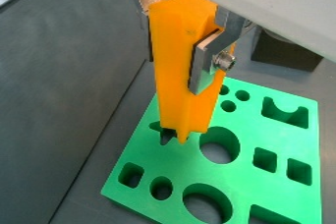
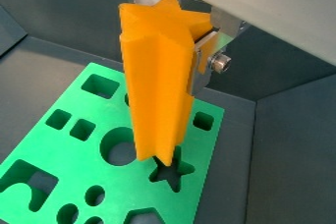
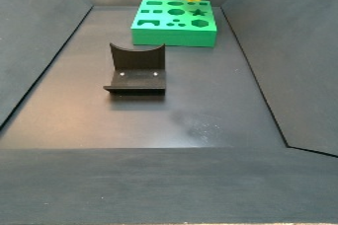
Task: Pick up the star object. Move up. Move to above the board. Insert the star object.
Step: Insert the star object.
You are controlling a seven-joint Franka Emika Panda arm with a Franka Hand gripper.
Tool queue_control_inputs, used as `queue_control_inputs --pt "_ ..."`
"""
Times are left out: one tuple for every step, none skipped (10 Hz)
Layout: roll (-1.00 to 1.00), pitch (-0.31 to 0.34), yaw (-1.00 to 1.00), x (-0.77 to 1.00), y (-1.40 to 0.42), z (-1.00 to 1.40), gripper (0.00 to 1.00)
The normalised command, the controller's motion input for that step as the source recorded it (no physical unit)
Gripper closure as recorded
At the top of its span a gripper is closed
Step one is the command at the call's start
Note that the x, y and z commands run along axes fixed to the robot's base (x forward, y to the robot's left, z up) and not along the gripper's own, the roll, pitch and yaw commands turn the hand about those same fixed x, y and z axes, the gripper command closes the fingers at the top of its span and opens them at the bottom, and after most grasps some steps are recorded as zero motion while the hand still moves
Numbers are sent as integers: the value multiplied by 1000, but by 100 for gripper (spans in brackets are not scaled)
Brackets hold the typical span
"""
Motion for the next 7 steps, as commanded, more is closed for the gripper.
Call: queue_control_inputs --pt "0 0 51 -111 169 -211 100" --pt "40 0 0 -103 100 -246 100" --pt "0 0 -3 -63 40 -174 100" --pt "0 0 -23 -83 0 -154 100" --pt "0 0 -49 -103 0 -180 100" --pt "0 0 -160 -69 0 -243 100" --pt "0 0 -263 0 0 -271 100"
